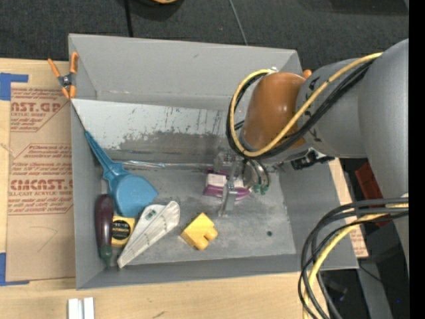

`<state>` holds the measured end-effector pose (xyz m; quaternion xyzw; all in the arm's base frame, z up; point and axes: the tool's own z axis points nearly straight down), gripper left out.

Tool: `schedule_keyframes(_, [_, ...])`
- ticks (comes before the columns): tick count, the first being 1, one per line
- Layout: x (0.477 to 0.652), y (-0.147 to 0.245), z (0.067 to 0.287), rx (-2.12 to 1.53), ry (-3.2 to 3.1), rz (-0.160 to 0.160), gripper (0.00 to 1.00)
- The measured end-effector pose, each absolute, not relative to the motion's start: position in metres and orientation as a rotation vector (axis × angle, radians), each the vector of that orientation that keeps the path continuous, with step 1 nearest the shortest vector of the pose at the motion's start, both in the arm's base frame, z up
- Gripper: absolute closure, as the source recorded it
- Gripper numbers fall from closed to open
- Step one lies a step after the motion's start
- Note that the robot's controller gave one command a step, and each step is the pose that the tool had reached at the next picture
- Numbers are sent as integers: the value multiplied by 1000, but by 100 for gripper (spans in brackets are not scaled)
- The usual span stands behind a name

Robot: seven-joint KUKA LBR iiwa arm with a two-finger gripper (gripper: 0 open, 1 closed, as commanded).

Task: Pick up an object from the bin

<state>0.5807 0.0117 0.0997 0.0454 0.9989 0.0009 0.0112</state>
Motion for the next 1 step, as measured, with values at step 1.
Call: schedule_keyframes(1, [581,11,100,141,3115,3,100])
